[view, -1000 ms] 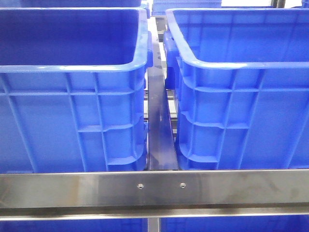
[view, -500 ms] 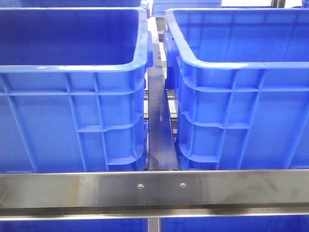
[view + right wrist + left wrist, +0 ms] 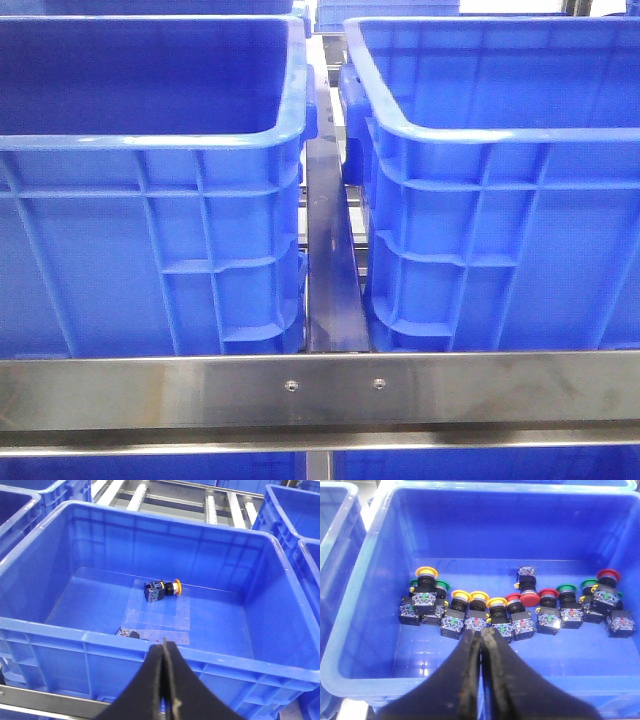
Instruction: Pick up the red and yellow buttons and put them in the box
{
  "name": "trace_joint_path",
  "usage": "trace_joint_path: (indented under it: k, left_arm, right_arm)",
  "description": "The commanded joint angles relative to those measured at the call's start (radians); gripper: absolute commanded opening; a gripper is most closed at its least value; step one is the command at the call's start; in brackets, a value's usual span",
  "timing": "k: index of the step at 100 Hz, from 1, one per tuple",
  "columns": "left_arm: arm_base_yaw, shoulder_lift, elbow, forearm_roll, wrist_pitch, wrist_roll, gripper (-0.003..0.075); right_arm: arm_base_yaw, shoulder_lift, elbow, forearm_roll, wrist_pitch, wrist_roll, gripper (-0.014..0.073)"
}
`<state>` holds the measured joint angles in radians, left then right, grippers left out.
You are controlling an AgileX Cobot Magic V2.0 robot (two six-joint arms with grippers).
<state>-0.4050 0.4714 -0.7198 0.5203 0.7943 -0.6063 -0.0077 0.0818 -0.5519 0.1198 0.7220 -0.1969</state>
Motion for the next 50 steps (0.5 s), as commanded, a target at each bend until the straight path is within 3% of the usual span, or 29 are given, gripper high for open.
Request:
trace_joint_path:
  k: [1, 50]
  left_arm:
    - [0.002, 0.004, -0.024, 0.028, -0.070, -0.005, -0.0019]
    - [0.002, 0.004, -0.024, 0.028, -0.070, -0.005, -0.0019]
  right_arm:
    - [0.001, 0.014, -0.021, -0.006, -0.074, 0.001, -0.0068]
    - [0.001, 0.013, -0.002, -0.006, -0.133, 0.001, -0.0068]
